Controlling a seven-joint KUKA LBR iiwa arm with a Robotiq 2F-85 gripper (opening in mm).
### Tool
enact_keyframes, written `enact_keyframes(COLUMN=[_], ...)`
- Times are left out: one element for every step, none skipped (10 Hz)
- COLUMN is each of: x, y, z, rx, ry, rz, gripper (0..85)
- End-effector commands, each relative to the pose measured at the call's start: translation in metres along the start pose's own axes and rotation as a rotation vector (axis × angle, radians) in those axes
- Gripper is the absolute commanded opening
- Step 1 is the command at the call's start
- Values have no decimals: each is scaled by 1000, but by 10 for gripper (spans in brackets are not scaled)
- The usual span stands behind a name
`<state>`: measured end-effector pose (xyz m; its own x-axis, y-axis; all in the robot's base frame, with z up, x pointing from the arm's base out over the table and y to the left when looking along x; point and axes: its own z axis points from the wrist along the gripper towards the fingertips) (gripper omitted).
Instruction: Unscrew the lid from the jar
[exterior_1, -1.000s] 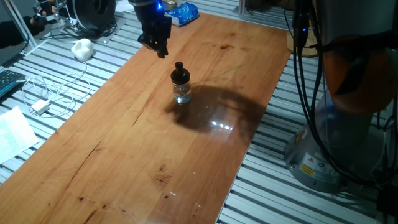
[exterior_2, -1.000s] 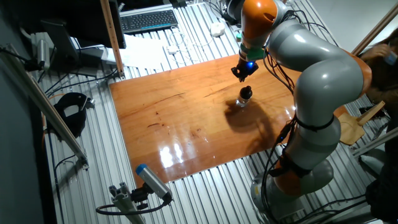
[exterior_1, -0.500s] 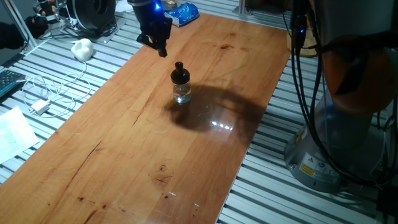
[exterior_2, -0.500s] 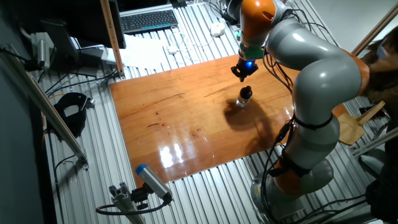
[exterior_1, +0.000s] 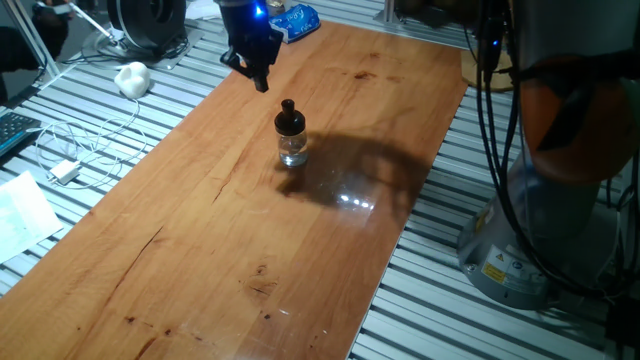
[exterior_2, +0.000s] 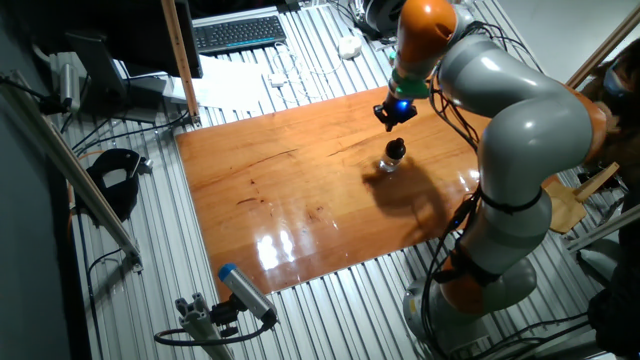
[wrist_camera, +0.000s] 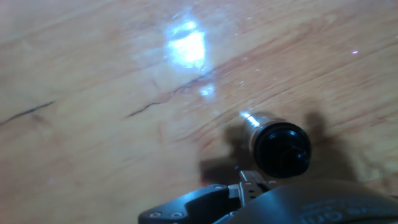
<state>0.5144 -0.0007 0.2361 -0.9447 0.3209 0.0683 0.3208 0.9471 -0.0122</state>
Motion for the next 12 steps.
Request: enact_keyframes(x=[0,0,0,0,0,0,0,0,-3,-7,-10,-13], y=[0,0,0,0,0,0,0,0,-5,-12,-21,-32], z=[0,0,0,0,0,0,0,0,2,4,6,7], rx=[6,14,-9,-5,17,38,58,70,70,69,69,59], ry=[-10,0,10,12,10,7,-22,-43,-49,-57,-55,-49], rz=[32,50,73,69,69,72,71,71,63,57,45,30], gripper=[0,0,0,0,0,170,340,510,680,680,680,680])
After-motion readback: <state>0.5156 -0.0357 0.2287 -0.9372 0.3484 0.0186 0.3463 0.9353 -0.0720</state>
